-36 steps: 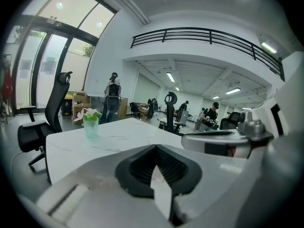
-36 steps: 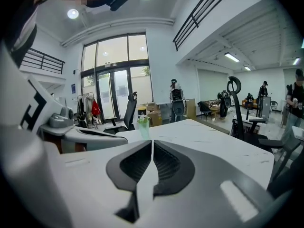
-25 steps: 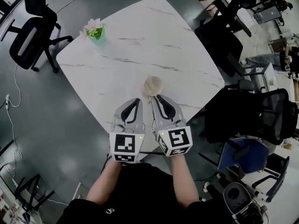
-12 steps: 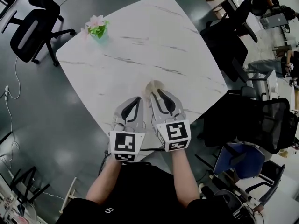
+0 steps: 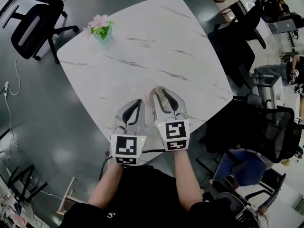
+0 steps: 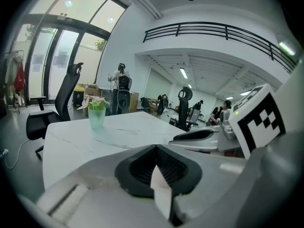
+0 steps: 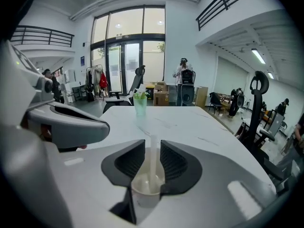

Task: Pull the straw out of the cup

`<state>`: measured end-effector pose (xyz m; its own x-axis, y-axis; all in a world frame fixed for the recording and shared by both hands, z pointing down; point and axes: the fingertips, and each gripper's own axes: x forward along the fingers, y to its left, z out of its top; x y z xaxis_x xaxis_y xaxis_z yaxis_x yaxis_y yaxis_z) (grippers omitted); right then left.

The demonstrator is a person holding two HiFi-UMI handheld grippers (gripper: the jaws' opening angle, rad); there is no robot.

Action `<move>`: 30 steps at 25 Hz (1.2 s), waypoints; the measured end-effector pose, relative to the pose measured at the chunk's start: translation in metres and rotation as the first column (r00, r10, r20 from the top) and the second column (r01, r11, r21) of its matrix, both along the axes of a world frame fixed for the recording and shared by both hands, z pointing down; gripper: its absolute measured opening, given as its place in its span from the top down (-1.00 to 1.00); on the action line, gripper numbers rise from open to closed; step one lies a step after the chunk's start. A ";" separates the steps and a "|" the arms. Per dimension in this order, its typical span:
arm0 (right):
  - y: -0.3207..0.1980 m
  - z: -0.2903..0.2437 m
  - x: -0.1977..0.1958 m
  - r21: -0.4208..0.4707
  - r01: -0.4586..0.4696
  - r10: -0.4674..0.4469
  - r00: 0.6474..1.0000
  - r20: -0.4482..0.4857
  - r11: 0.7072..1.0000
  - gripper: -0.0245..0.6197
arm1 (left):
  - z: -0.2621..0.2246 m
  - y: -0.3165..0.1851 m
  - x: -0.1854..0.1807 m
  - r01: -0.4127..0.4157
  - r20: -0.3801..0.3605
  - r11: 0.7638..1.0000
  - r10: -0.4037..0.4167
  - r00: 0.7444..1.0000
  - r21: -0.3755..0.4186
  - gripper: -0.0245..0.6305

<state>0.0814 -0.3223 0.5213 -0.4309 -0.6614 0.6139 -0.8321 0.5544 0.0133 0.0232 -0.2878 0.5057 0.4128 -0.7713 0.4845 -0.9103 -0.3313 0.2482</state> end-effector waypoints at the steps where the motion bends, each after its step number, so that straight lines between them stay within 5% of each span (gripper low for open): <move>1: -0.002 0.002 0.000 -0.002 0.005 -0.005 1.000 -0.013 1.000 0.60 | 0.001 -0.001 -0.001 0.003 0.000 1.000 -0.003 1.000 -0.003 0.92; 21: -0.012 0.025 -0.008 -0.044 0.041 -0.046 0.993 -0.112 0.998 0.74 | 0.008 -0.004 -0.009 0.032 0.002 0.999 -0.032 0.999 -0.017 0.92; 30: -0.005 0.000 -0.005 0.031 0.002 0.000 0.999 -0.043 1.000 0.77 | -0.006 0.001 -0.007 0.013 -0.007 1.000 -0.013 1.000 0.014 0.92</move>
